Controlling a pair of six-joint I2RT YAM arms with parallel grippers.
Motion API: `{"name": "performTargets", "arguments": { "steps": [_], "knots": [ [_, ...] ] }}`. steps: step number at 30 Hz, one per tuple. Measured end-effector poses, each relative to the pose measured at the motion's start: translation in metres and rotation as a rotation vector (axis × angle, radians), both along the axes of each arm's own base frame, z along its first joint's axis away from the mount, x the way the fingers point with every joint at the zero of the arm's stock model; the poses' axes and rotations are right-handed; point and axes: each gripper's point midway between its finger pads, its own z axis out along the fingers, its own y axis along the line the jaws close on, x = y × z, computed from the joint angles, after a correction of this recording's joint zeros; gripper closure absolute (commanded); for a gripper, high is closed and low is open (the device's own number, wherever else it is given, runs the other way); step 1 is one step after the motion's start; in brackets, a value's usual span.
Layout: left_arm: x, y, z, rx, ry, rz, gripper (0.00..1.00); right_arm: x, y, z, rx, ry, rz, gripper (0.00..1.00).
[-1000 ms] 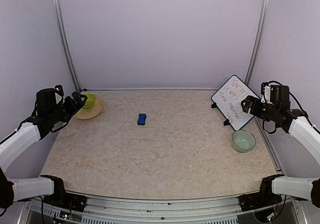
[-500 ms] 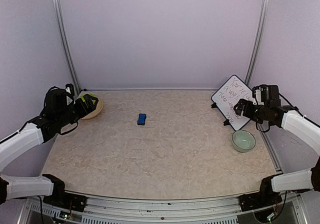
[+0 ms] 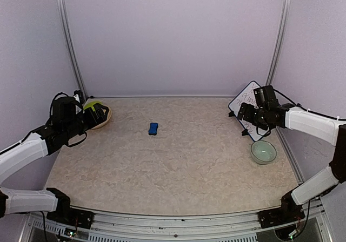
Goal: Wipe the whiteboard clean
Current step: Move the whiteboard to the center of the board.
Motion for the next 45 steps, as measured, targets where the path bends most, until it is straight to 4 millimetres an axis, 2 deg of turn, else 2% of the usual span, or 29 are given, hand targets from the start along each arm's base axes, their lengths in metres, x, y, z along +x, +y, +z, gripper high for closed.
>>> {"name": "performTargets", "arguments": {
  "steps": [5, 11, 17, 21, 28, 38, 45],
  "knots": [
    [0.0, 0.001, 0.0, 0.008, 0.0, 0.005, 0.01, 0.016, 0.003, -0.004, -0.002, 0.005, -0.1, 0.08],
    [0.0, 0.001, 0.0, 0.01, -0.001, 0.005, 0.01, 0.019, 0.0, -0.019, -0.006, 0.029, -0.206, 0.16],
    [-0.001, 0.001, 0.001, 0.01, -0.003, 0.005, 0.01, 0.026, -0.003, -0.029, -0.01, 0.041, -0.288, 0.17],
    [-0.002, 0.001, 0.002, 0.01, -0.005, 0.005, 0.01, 0.029, -0.006, -0.041, -0.021, 0.061, -0.332, 0.29],
    [-0.005, 0.003, 0.004, 0.01, -0.008, 0.006, 0.01, 0.035, -0.005, -0.063, -0.038, 0.109, -0.376, 0.29],
    [-0.008, 0.004, 0.002, 0.018, 0.003, 0.008, 0.01, 0.045, -0.006, -0.075, -0.041, 0.124, -0.443, 0.29],
    [-0.008, 0.005, 0.002, 0.019, 0.004, 0.01, 0.01, 0.044, -0.009, -0.091, -0.058, 0.157, -0.487, 0.32]
  ]
}}
